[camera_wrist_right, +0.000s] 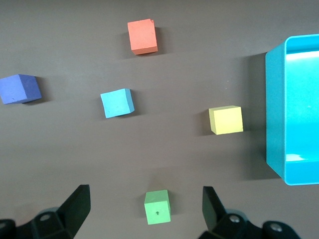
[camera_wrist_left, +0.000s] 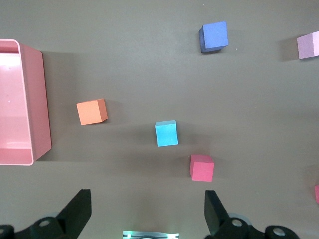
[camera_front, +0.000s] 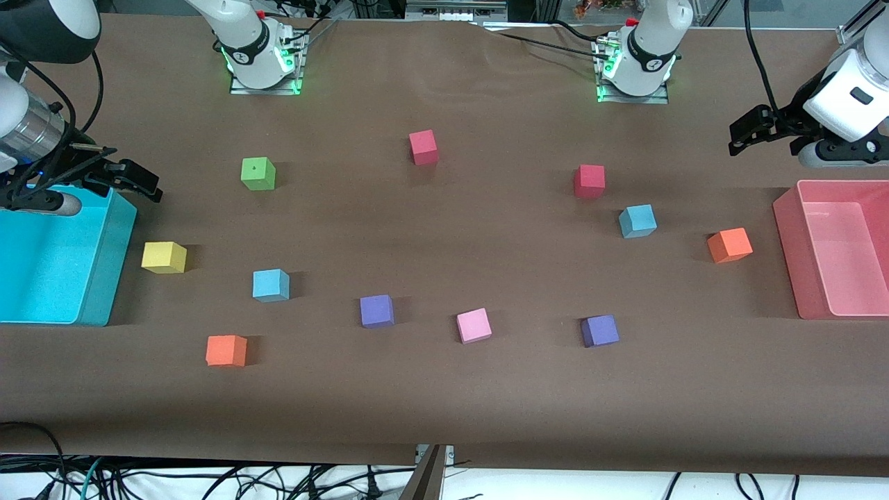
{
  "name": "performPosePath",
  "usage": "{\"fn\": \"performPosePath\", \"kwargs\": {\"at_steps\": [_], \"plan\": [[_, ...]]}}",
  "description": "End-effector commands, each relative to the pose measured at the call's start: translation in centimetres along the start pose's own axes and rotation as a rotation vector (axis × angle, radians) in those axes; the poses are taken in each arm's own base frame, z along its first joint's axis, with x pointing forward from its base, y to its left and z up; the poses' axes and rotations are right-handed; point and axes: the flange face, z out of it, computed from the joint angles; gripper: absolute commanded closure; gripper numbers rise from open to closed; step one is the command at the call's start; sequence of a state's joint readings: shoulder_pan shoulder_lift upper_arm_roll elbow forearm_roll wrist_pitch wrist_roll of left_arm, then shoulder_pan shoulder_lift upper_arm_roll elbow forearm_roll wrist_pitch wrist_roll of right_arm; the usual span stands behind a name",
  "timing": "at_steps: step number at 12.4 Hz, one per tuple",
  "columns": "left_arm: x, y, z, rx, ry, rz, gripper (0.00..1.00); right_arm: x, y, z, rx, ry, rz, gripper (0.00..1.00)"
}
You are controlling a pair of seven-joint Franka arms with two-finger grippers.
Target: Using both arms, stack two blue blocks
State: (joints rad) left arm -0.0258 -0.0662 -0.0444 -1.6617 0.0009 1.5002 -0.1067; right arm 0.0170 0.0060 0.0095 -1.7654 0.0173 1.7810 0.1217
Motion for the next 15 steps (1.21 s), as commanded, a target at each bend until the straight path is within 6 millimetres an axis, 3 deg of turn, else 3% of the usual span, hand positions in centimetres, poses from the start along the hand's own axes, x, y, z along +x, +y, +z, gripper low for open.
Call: {"fn": "performPosePath", "kwargs": {"at_steps": [1,15], "plan": [[0.5,0.2,0.0,0.031,-0.005,-0.004,0.0,0.0,-0.2,-0.3,-0.015,0.015,-0.018,0.01],[0.4,0.3,-0.1,0.027,-0.009,-0.004,0.0,-1.0,-0.2,-0.1,-0.006,-0.003,-0.015,0.01]]}}
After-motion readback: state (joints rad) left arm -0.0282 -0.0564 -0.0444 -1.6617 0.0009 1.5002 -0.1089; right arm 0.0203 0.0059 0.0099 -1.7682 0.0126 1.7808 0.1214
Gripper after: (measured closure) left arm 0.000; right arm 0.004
